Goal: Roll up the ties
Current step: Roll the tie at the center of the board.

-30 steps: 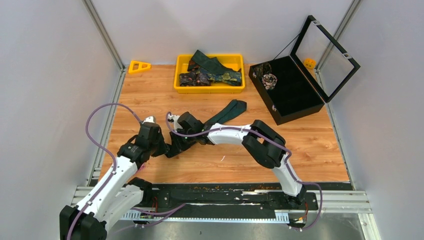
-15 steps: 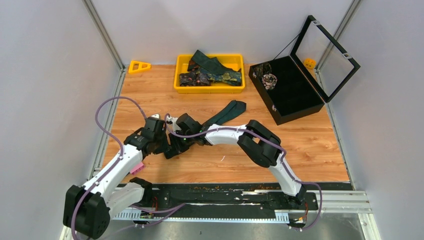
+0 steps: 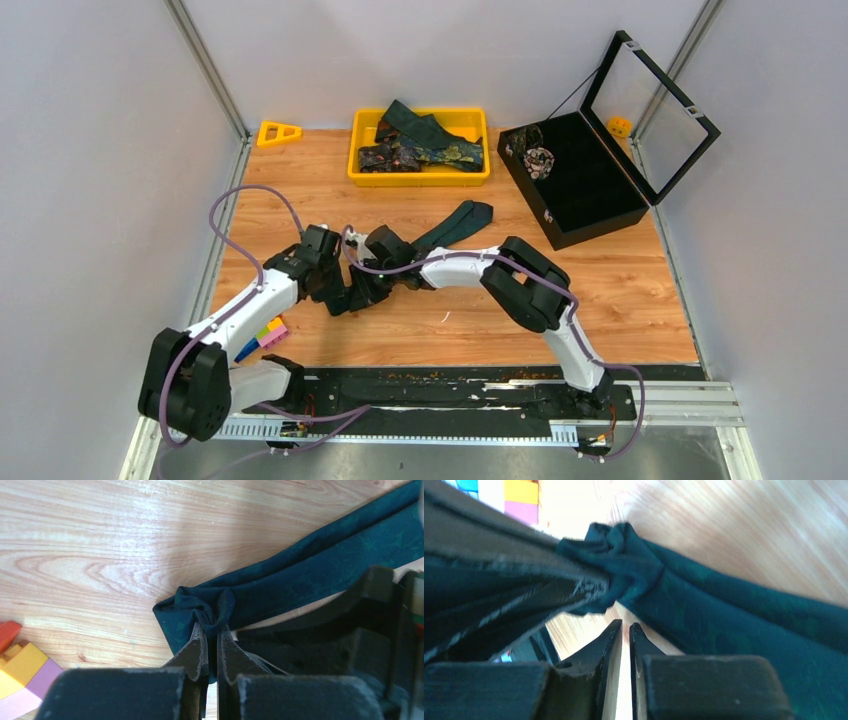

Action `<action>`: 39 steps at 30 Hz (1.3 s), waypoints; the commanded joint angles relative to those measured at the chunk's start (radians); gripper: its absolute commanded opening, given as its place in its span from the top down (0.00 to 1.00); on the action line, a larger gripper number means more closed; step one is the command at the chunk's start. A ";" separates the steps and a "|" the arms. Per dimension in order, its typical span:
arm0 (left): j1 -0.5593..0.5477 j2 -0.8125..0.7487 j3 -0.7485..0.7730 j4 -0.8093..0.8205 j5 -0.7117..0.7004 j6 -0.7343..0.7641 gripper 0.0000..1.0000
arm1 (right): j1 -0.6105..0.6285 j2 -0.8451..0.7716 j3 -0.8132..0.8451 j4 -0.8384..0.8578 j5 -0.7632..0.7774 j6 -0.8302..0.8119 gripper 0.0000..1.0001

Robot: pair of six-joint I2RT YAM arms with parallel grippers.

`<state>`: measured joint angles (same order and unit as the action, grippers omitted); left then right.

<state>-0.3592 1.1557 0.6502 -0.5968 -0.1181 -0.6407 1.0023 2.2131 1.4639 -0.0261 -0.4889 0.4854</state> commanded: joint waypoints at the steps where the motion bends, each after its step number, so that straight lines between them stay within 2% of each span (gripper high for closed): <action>1: -0.006 0.048 0.032 0.038 -0.024 0.015 1.00 | -0.008 -0.140 -0.069 0.054 0.005 -0.001 0.87; 7: -0.014 0.092 0.043 0.055 -0.031 -0.002 0.99 | -0.019 -0.247 -0.188 0.049 0.059 -0.007 0.87; 16: -0.045 0.130 0.078 0.057 -0.035 -0.036 0.64 | -0.030 -0.289 -0.245 0.066 0.065 -0.003 0.87; 21: -0.066 0.140 0.108 0.031 -0.050 -0.053 0.52 | -0.031 -0.297 -0.249 0.072 0.069 -0.003 0.87; 33: -0.079 0.105 0.106 0.036 -0.045 -0.104 0.50 | -0.052 -0.328 -0.251 0.075 0.080 0.000 0.87; 39: -0.078 0.061 0.103 0.046 -0.048 -0.119 0.44 | -0.055 -0.326 -0.253 0.086 0.074 0.007 0.87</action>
<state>-0.4324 1.2678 0.7303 -0.5652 -0.1585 -0.7334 0.9520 1.9274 1.2144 0.0124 -0.4194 0.4850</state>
